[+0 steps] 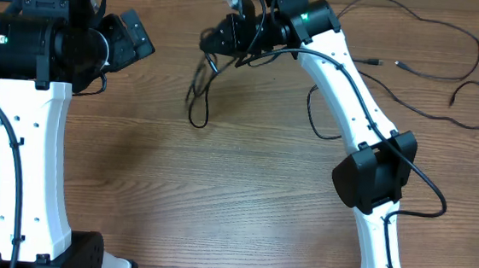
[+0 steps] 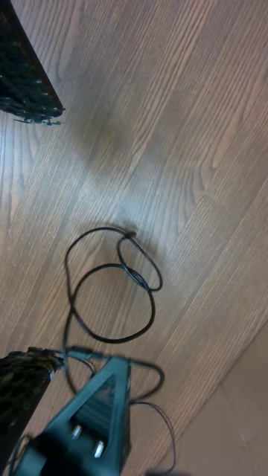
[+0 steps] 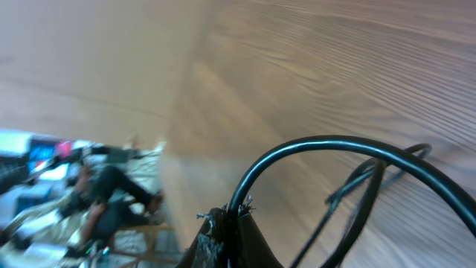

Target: Untangle cables

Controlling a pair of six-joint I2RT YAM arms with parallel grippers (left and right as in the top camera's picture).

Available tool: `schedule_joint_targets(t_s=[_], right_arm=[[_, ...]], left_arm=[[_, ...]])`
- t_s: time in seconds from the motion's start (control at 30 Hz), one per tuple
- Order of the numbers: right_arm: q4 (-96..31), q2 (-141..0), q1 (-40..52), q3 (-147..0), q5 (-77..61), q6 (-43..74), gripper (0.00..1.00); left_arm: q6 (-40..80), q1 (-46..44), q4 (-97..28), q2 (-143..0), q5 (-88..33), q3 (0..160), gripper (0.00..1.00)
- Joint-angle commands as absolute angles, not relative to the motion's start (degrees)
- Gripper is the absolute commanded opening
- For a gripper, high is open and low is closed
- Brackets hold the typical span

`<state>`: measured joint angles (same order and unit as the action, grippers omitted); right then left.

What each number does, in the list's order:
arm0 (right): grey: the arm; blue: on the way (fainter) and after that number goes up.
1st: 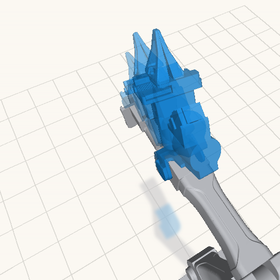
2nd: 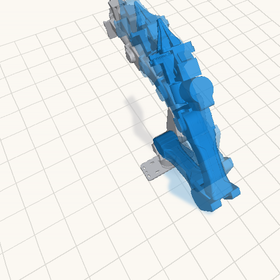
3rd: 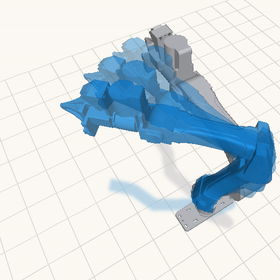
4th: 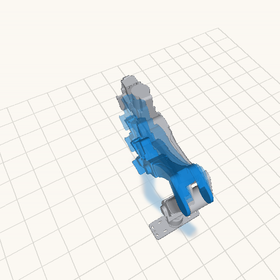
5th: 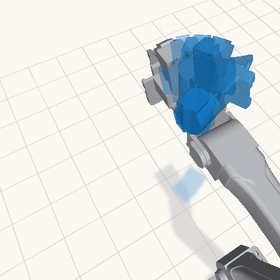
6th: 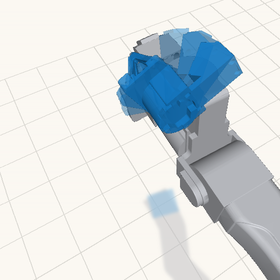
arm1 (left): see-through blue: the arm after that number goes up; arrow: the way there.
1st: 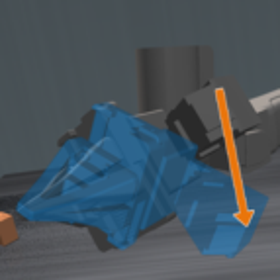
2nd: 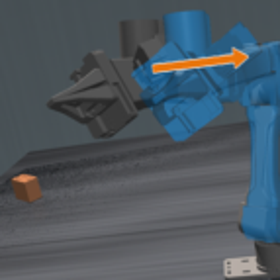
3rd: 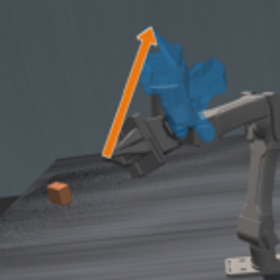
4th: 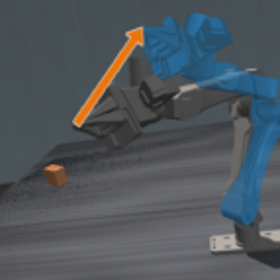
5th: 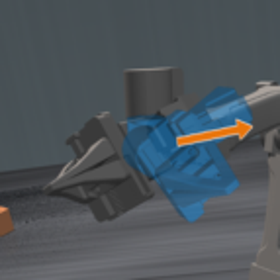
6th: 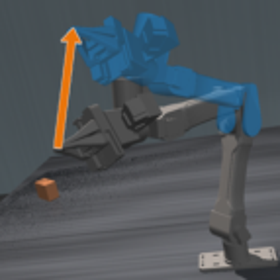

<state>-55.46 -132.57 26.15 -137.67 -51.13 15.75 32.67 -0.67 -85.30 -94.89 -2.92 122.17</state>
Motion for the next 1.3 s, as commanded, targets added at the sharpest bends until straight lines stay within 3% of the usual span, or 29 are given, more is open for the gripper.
schedule_joint_targets(t_s=[0.0,0.13,0.2,0.47,0.7,0.87,0.97,1.1,1.27], right_arm=[[-55.2,-128.1,26.2,-139.3,-52.7,15.0,0.04],[-59.9,-128.1,26.3,-139.3,-28.6,23.4,0.04],[-60.7,-128.1,26.3,-139.4,-26.1,28.0,0.04],[-46.1,-128.0,24.6,-139.4,-66.2,28.9,0.04],[-51.5,-128.0,24.5,-139.3,-55.2,28.9,0.04],[-45.6,-128.0,24.3,-139.4,-71.8,29.1,0.04],[-37.7,-127.8,24.3,-139.4,-79.3,34.8,0.04],[-30.1,-127.6,24.3,-139.4,-79.7,40.7,0.04],[-31.2,-127.6,24.3,-139.4,-73.7,40.5,0.04]], left_arm=[[33.0,-0.8,-85.0,-95.3,-2.3,121.9,1.0],[33.0,-0.8,-85.2,-95.3,-2.3,121.9,1.0],[33.0,-0.8,-85.4,-95.3,-2.4,121.9,1.0],[33.0,-0.8,-85.5,-95.3,-2.4,121.9,1.0],[33.0,-0.8,-85.5,-95.3,-2.4,121.9,1.0],[33.0,-0.8,-85.5,-95.3,-2.4,121.9,0.99],[33.0,-0.8,-85.5,-95.3,-2.4,121.9,0.99],[33.0,-0.8,-85.4,-95.3,-2.3,121.9,1.0],[32.9,-0.8,-85.5,-95.3,-2.3,121.9,1.0]])
